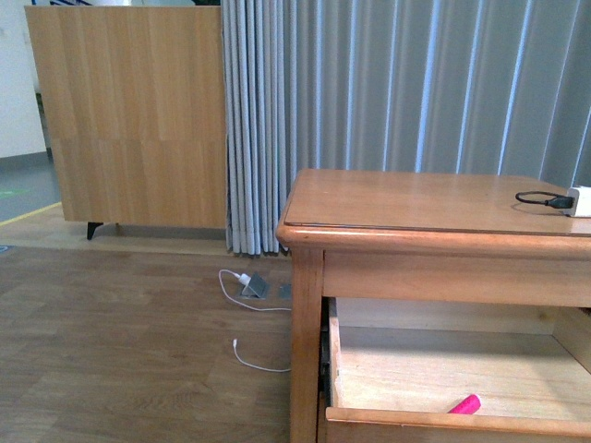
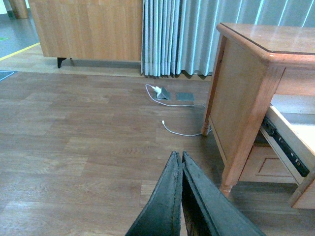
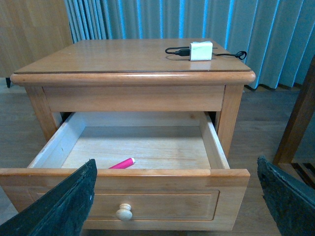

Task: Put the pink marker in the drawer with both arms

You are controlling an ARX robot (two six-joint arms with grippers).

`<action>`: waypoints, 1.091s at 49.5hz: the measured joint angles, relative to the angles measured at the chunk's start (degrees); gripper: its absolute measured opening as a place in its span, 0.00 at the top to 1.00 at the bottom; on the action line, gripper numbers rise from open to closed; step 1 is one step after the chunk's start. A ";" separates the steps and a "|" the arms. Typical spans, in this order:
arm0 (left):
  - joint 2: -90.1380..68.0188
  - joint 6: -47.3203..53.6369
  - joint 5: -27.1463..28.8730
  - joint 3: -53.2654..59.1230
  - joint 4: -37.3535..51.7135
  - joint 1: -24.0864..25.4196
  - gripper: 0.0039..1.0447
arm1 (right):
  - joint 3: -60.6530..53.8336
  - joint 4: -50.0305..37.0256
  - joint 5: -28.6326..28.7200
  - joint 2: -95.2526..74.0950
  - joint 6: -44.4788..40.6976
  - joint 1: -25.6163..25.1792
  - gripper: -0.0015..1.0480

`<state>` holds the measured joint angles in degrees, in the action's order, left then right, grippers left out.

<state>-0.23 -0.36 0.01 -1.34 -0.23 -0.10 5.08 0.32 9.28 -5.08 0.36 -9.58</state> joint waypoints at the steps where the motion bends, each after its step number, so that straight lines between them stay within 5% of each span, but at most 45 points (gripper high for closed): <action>1: 0.00 0.00 0.00 0.00 0.00 0.00 0.96 | 0.00 0.00 0.02 0.00 0.00 0.00 0.08; 6: 0.00 -0.04 0.00 0.00 0.00 0.00 0.94 | 0.00 0.00 0.00 0.00 0.00 0.00 0.08; 18: 0.00 -0.02 0.00 0.00 0.00 0.00 0.55 | 3.15 11.34 2.36 -8.39 -4.13 -0.79 0.08; 25: 0.00 -0.02 0.00 0.00 0.00 -0.02 0.27 | 6.56 8.76 4.31 -25.70 -6.08 -2.34 0.08; 31: 0.00 0.00 0.00 0.00 0.00 0.00 0.04 | 9.81 3.28 3.56 -43.43 -7.69 1.64 0.08; 54: 0.00 0.09 -0.02 0.00 0.00 0.00 0.06 | 25.11 -15.82 -6.80 -82.34 -5.62 11.96 0.08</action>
<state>-0.23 -0.27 -0.01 -1.34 -0.23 -0.10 30.20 -15.51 2.48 -87.42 -5.26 2.37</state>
